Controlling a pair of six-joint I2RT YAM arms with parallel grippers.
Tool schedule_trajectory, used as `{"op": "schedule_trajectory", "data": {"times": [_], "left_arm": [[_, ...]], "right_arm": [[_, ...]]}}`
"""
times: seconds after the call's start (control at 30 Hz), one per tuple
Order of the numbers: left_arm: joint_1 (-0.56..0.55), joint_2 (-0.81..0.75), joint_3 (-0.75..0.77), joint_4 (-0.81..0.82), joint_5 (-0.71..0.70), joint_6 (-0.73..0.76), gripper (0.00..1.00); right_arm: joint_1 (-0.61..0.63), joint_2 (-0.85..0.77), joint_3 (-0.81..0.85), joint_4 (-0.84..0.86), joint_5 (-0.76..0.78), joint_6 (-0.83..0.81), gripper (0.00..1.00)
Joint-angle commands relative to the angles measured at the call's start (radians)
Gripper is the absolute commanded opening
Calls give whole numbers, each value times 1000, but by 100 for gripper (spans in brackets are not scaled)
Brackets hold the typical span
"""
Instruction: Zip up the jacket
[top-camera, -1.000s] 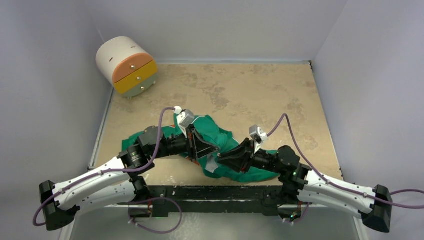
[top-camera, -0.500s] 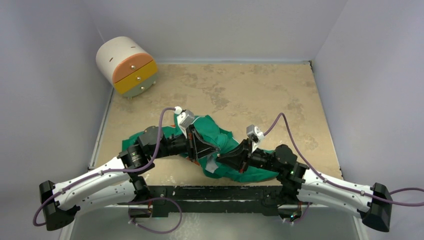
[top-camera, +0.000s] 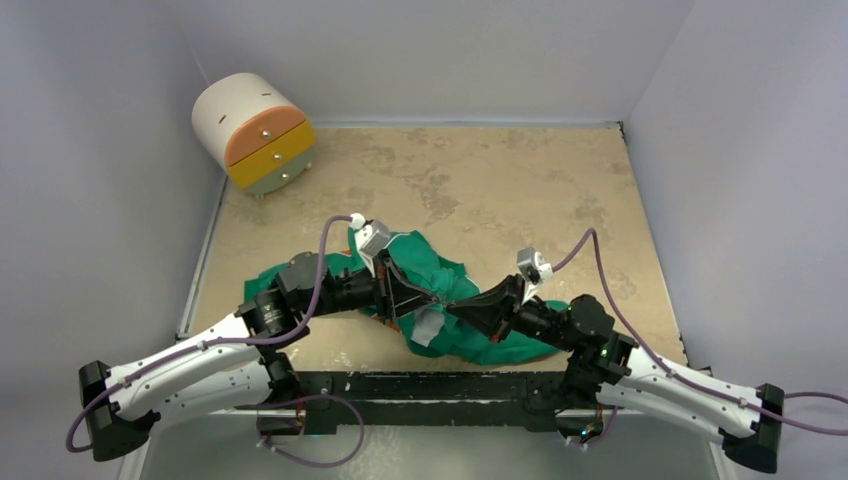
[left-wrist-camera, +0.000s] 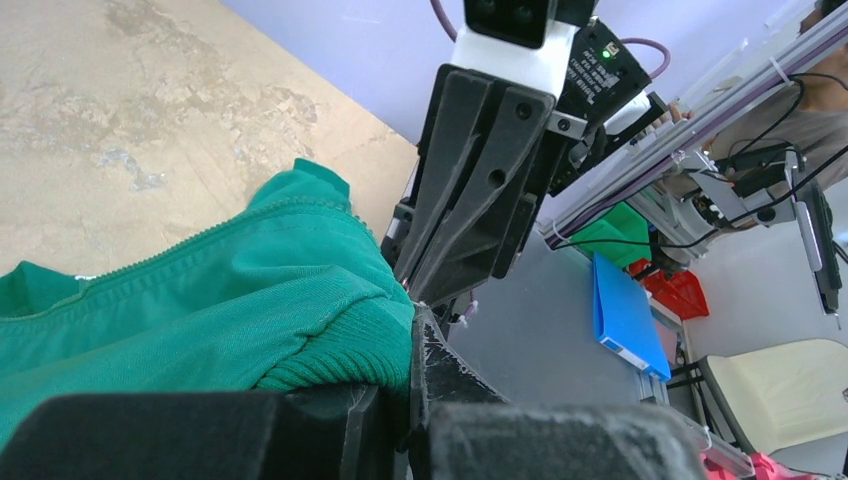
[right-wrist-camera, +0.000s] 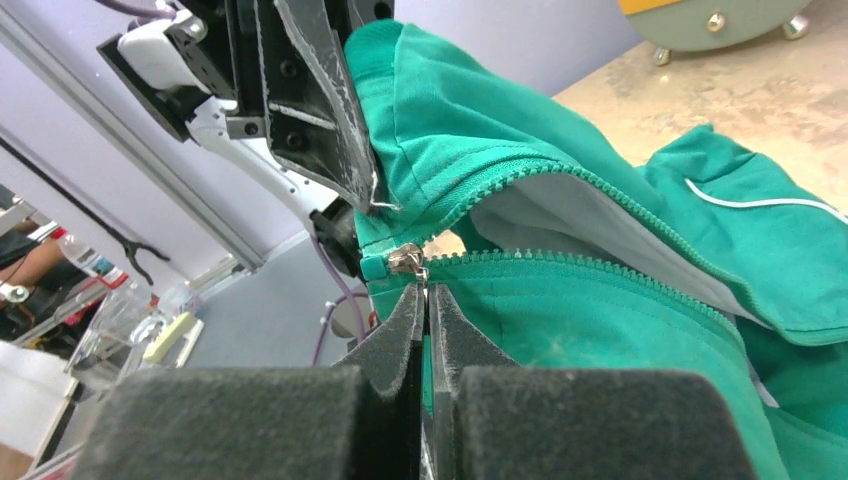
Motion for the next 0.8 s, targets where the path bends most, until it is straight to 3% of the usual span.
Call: {"op": "schedule_trajectory", "data": {"times": [0.0,0.77], "left_arm": [[-5,-15,59,39,34,30,0],[-7,23,65,53,97,16,0]], "right_arm": [[-6,-46,77,-95,156,-31,0],[-6,67,219,-182,352,-121,0]]}}
